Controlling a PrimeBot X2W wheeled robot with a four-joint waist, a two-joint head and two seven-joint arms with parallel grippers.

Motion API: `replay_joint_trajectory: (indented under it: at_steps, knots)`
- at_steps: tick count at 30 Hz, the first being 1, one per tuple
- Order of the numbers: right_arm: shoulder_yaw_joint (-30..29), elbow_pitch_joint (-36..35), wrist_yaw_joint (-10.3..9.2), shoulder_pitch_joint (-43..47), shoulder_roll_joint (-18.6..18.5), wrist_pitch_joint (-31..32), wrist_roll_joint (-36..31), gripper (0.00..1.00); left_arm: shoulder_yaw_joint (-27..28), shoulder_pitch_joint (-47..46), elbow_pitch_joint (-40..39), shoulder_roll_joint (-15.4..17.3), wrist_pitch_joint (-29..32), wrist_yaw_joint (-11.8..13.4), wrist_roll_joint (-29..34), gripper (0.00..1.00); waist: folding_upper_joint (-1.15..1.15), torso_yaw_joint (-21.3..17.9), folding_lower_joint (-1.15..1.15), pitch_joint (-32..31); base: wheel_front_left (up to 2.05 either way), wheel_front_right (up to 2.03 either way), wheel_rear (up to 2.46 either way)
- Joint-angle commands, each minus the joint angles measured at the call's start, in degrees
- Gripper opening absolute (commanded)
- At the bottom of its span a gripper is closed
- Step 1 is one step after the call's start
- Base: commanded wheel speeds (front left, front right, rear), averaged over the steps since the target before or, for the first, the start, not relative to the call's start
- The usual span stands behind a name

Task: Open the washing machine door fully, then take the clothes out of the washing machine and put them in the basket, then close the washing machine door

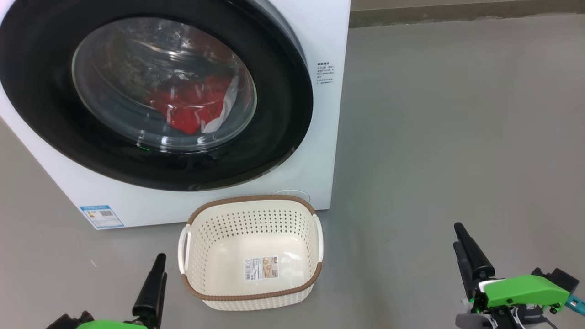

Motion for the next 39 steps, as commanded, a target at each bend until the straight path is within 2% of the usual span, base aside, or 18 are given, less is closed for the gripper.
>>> replay_joint_trajectory:
  at_steps: [1,13,26,39]
  knots:
    - [0.68,-0.92,-0.01,-3.86,-0.71,-0.8,-1.68,1.0,-0.06,-2.85,-1.38,1.29,-0.69,-0.11,1.66,1.0,0.0,-0.05,-0.01,0.03,0.0,0.0,0.0]
    - [2.53,0.39,-0.01,-6.34,-0.85,-2.82,-8.99,1.0,-1.07,-4.75,-1.22,1.63,-2.76,-0.16,8.82,1.0,0.0,-0.38,-0.01,0.32,0.0,0.0,0.0]
    - [3.31,1.87,-0.01,-9.02,-0.99,-4.85,-20.61,1.0,-1.26,-6.61,-0.37,1.62,-4.78,-0.2,18.78,1.0,0.0,-0.44,-0.01,0.59,0.0,0.0,0.0]
    - [4.17,1.53,-0.02,-10.67,-1.15,-7.04,-33.0,1.0,-0.22,-8.15,-1.22,1.67,-6.97,0.31,33.05,1.0,0.0,-0.71,-0.01,1.31,0.0,0.0,0.0]
